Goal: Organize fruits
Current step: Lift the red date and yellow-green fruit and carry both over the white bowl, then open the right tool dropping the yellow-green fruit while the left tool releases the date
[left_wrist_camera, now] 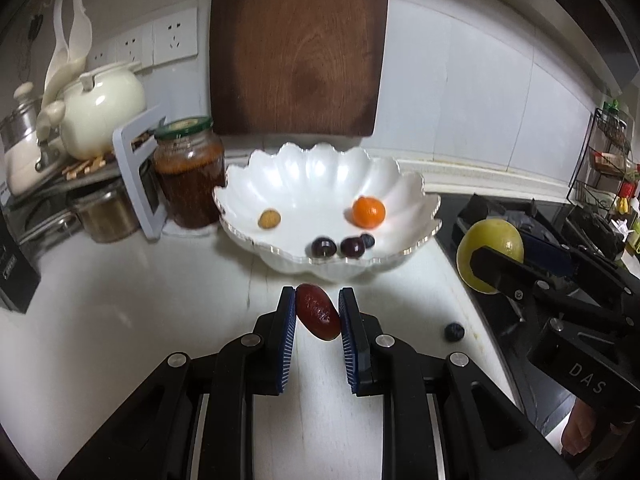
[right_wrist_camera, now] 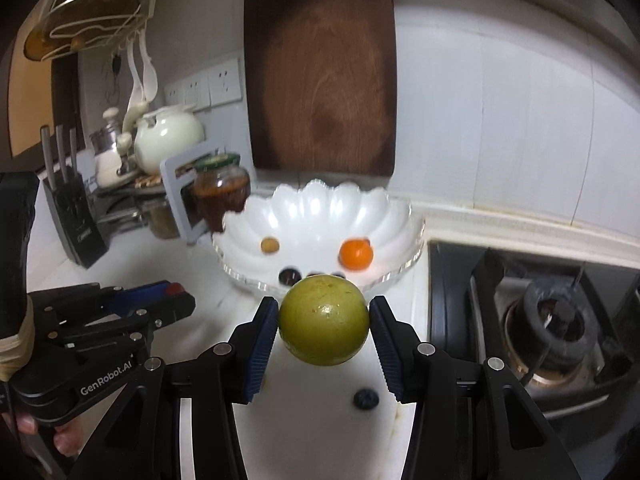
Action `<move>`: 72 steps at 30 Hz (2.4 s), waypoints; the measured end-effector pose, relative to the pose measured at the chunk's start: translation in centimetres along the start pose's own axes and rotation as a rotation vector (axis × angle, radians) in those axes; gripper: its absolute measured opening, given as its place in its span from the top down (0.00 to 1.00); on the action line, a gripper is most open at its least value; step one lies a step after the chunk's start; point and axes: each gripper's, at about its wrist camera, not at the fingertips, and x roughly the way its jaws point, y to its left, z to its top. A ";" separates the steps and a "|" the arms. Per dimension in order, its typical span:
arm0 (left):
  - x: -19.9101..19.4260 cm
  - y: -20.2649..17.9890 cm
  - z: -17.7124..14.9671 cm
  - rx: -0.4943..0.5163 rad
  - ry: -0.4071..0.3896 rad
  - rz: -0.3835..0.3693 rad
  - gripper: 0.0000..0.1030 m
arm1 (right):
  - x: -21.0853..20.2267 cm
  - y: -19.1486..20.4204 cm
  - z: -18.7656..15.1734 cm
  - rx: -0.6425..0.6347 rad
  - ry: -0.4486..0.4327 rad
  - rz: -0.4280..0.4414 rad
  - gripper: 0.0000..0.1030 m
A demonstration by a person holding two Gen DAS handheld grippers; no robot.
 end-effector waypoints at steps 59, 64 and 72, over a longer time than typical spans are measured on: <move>7.1 1.1 6.6 0.068 0.039 0.103 0.37 | 8.5 -4.8 4.8 0.049 0.100 -0.075 0.47; 4.9 0.6 6.4 0.054 0.020 0.088 0.36 | 6.0 -4.9 5.0 0.054 0.059 -0.091 0.47; 1.3 -0.8 5.5 0.072 -0.024 0.093 0.35 | 2.3 -4.8 4.6 0.047 0.005 -0.109 0.47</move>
